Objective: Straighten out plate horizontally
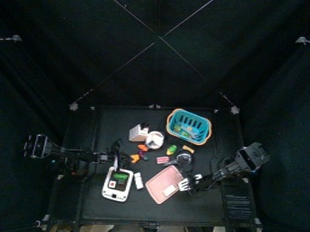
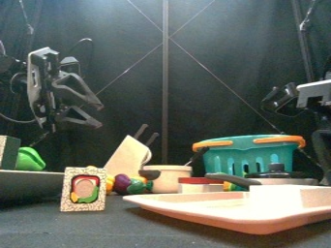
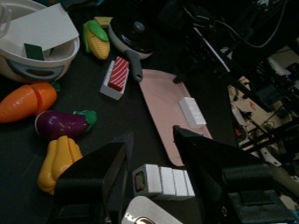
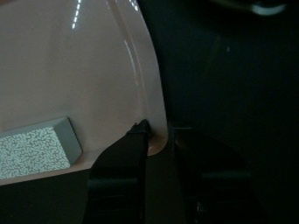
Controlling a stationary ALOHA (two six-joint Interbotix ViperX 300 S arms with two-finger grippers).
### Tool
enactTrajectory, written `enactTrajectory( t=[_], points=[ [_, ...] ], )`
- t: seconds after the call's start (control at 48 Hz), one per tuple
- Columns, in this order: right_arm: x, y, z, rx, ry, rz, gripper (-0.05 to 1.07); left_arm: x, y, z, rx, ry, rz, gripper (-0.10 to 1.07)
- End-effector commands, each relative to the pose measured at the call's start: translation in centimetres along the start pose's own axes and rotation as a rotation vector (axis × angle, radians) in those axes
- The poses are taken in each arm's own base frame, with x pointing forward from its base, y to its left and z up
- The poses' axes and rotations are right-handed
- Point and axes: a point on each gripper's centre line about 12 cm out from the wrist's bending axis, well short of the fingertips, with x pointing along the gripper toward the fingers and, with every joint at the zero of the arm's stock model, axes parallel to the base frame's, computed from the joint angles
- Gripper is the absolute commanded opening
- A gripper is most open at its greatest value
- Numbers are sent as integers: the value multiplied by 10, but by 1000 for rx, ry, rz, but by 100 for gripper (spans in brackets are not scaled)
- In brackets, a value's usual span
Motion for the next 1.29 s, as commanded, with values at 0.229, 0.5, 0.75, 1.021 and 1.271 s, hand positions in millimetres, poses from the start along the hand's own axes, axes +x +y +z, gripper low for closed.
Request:
enactTrajectory(
  t=[0.229,0.5,0.75,1.021,1.271],
  points=[
    [-14,7,-23,103,54,-123,55,1,-2,5,1,-16,-7,81],
    [-11,9,-28,255,20,-156,55,1,-1,4,-12,-18,2,81],
    [-13,13,-46,375,-21,-121,55,0,1,4,-23,-20,11,81],
    [-10,33,-61,430,-14,-99,55,0,1,4,-37,-23,16,81],
    [-7,35,-66,466,-14,-127,55,1,1,5,-47,-27,18,81]
  ],
)
